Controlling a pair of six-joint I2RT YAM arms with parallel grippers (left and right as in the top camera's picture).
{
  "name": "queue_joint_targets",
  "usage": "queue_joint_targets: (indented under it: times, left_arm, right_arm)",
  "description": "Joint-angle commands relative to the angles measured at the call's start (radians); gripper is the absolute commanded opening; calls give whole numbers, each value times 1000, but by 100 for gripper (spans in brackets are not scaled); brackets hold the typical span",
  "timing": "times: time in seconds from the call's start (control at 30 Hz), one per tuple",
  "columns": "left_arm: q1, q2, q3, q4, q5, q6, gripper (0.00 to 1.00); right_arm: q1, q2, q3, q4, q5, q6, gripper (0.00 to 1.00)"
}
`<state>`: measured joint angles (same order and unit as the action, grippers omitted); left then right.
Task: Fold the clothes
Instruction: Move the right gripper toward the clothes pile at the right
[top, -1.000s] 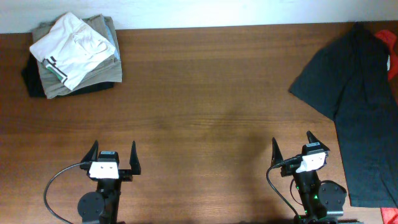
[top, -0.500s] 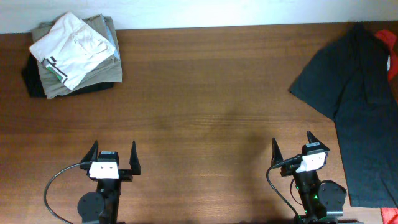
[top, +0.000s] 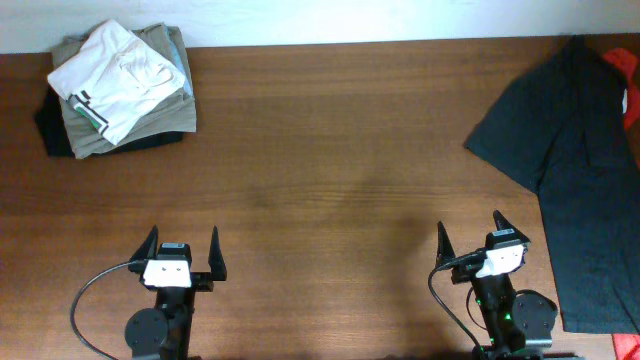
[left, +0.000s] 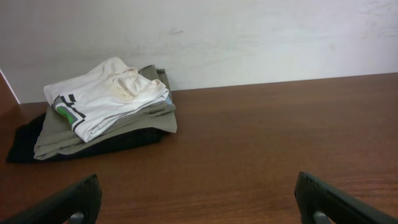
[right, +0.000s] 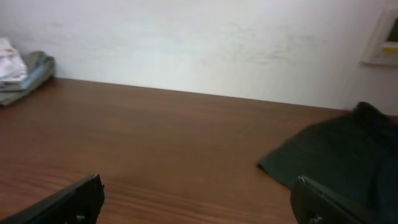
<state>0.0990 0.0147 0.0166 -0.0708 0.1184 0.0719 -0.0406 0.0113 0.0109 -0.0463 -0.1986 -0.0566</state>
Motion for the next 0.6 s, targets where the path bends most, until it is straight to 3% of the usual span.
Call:
queue_joint_targets:
  times: [0.0, 0.1, 0.17, 0.23, 0.3, 0.43, 0.57]
  left_arm:
    - [5, -10, -8, -1, -11, 13, 99]
    - [5, -10, -8, -1, -11, 13, 99]
    - [5, -10, -8, -1, -11, 13, 99]
    - [5, -10, -8, -1, -11, 13, 99]
    - [5, -10, -8, -1, -11, 13, 99]
    - [5, -10, -8, -1, -11, 13, 99]
    - [5, -10, -8, -1, -11, 13, 99]
  right_arm:
    - [-6, -4, -5, 149, -347, 220, 99]
    - [-6, -4, -5, 297, -430, 238, 99]
    - [-6, -4, -1, 454, -388, 257, 99]
    - [-6, 12, 54, 455, -144, 237, 99]
    - [-6, 102, 166, 454, 8, 85, 99]
    - [-7, 653, 539, 341, 189, -26, 99]
    - [-6, 1357, 1165, -180, 208, -70, 99]
